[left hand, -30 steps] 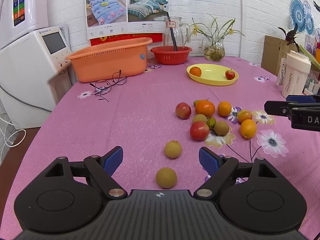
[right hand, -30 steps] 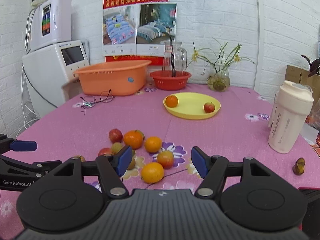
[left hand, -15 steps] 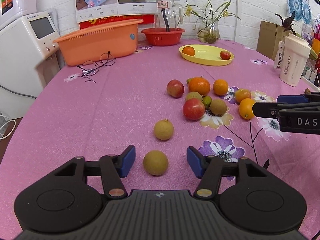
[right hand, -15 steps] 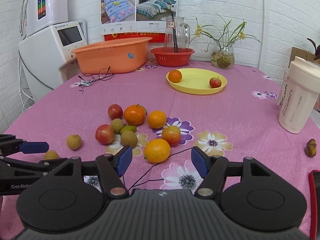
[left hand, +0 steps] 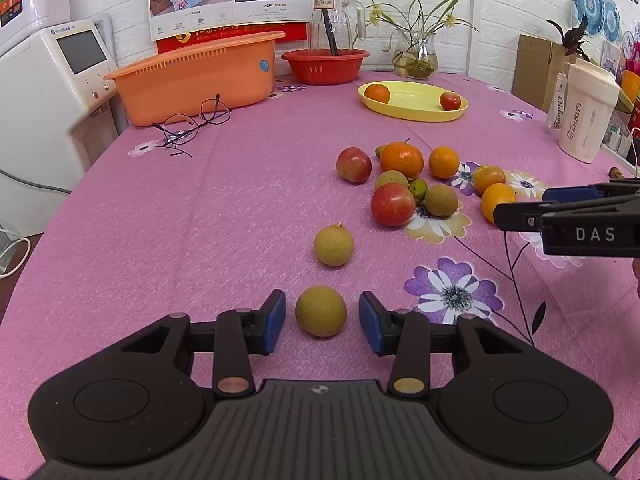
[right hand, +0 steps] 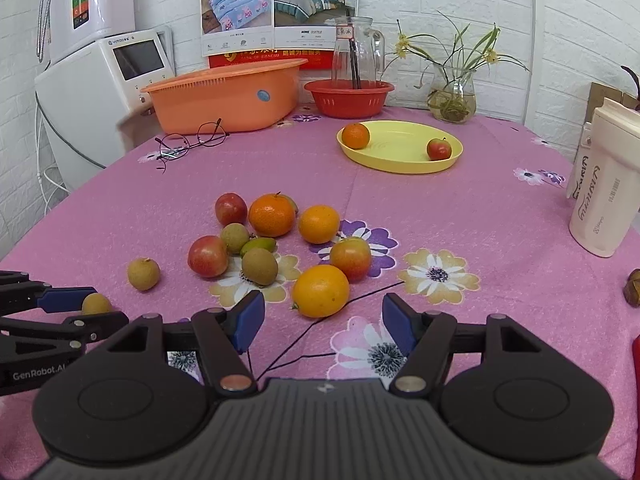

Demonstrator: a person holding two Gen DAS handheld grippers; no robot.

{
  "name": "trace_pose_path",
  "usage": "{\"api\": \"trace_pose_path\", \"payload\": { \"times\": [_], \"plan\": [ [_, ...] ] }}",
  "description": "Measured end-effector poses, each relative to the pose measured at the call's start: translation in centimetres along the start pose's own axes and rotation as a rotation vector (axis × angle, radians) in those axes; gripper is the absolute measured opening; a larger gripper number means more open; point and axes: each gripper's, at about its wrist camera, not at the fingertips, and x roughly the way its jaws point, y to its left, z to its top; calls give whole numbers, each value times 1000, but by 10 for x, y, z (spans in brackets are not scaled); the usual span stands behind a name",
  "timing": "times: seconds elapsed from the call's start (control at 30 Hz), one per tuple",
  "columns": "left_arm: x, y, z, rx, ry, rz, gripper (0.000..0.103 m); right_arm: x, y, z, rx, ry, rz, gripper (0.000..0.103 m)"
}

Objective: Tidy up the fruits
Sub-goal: 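Grasp the yellow-green fruit with the left tool while the right tool grasps an orange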

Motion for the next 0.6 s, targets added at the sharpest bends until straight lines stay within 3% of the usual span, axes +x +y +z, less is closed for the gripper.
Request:
{"api": "trace_pose_path", "payload": {
  "times": [0.1, 0.17, 0.6],
  "plan": [
    [0, 1, -1, 3, -5, 1, 39, 2, 2, 0, 0, 5, 3, 74],
    [0, 1, -1, 0, -9, 5, 25, 4, 3, 1, -1, 9, 5, 74],
    [-7, 3, 3, 9, -48, 22, 25, 19, 7, 3, 17, 47, -8, 73]
  ]
}}
